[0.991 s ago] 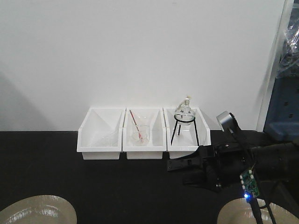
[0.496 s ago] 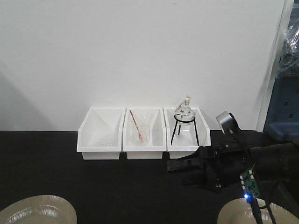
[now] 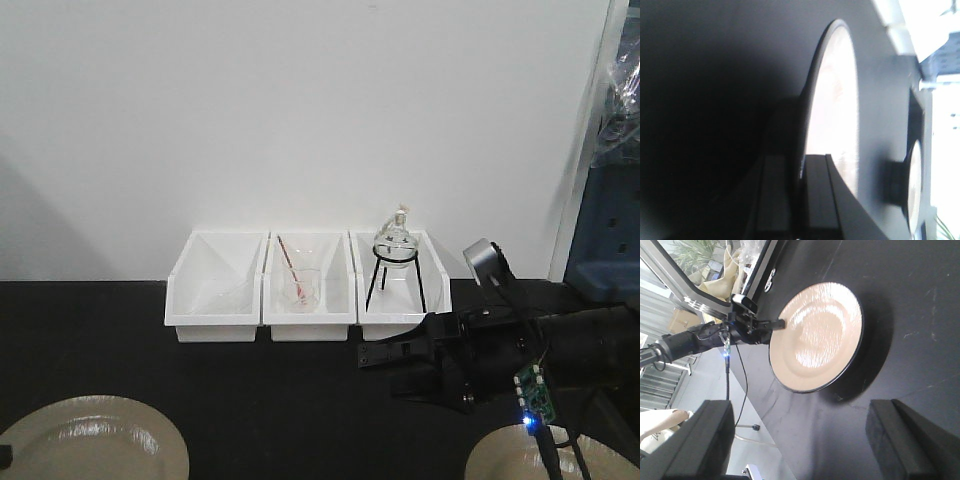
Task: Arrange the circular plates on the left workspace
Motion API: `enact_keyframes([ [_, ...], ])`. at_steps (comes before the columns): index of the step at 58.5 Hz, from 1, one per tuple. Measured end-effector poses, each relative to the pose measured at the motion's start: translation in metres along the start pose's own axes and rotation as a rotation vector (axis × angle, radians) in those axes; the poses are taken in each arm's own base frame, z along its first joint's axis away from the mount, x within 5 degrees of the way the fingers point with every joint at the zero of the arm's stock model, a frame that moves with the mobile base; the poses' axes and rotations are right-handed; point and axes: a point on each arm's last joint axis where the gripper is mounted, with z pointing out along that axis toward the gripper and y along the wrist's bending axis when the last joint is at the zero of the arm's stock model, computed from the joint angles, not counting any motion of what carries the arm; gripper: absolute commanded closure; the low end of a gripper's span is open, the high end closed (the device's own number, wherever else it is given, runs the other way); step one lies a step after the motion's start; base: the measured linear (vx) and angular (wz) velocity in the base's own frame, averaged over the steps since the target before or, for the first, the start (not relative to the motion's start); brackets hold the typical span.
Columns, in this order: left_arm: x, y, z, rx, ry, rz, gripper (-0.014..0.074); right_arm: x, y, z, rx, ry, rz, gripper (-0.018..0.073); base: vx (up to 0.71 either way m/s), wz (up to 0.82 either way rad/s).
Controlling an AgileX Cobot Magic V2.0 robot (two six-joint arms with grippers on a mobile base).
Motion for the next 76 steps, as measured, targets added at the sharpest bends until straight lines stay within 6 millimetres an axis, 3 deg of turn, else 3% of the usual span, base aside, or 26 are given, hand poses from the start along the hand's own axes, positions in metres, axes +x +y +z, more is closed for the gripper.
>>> enact_keyframes([
  [11,-0.006,-0.03,0.016,0.068,-0.074,0.017,0.06,0.0,0.0,0.0,0.0,0.0,0.0,-0.0023,0.0,0.0],
  [28,0.011,-0.075,0.083,0.122,-0.04,0.03,0.06,0.0,0.0,0.0,0.0,0.0,0.0,-0.0023,0.0,0.0],
  [45,0.037,-0.08,0.15,0.094,0.059,0.023,0.06,0.0,0.0,0.0,0.0,0.0,0.0,-0.0023,0.0,0.0],
  [53,0.04,-0.092,0.174,0.119,0.1,0.062,0.06,0.0,0.0,0.0,0.0,0.0,0.0,-0.0023,0.0,0.0],
  [67,0.042,-0.108,0.2,0.119,0.108,0.12,0.0568,0.001,0.001,0.0,-0.012,0.01,0.0,-0.0023,0.0,0.0],
  [76,0.045,-0.108,0.207,0.074,0.075,0.149,0.0435,0.002,0.002,0.0,-0.023,0.02,0.0,-0.0023,0.0,0.0],
])
